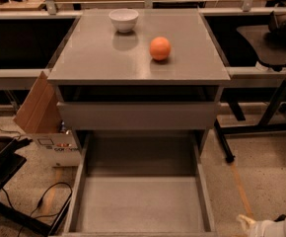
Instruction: Close middle drawer
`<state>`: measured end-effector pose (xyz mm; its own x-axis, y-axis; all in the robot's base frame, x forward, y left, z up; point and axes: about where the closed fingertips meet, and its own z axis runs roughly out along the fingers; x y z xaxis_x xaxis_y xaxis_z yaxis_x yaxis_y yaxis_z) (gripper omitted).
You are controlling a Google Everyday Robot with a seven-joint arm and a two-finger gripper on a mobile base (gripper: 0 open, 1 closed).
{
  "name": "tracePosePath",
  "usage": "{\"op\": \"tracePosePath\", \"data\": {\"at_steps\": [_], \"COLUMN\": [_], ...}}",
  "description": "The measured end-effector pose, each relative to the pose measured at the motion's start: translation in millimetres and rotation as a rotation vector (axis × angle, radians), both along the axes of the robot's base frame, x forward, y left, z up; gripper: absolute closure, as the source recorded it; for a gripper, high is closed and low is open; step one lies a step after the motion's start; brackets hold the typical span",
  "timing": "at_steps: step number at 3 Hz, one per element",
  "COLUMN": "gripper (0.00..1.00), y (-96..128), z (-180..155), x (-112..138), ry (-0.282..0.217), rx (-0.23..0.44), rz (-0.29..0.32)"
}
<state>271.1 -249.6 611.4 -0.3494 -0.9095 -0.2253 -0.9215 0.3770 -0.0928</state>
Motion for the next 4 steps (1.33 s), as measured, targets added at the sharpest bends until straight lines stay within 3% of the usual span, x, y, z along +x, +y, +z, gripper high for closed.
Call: {"op": "tracePosePath", "data": {"at_steps": [2, 3, 4], "gripper": [0.65, 0.96, 1.00], "y": [40, 56, 56], "z": [-121, -179, -176], "x": [-18, -27, -28], "ry": [0.051, 0.082, 0.083], "rx": [0.070, 0.125, 0.123], "rz": [0.091, 0.106, 0.104]}}
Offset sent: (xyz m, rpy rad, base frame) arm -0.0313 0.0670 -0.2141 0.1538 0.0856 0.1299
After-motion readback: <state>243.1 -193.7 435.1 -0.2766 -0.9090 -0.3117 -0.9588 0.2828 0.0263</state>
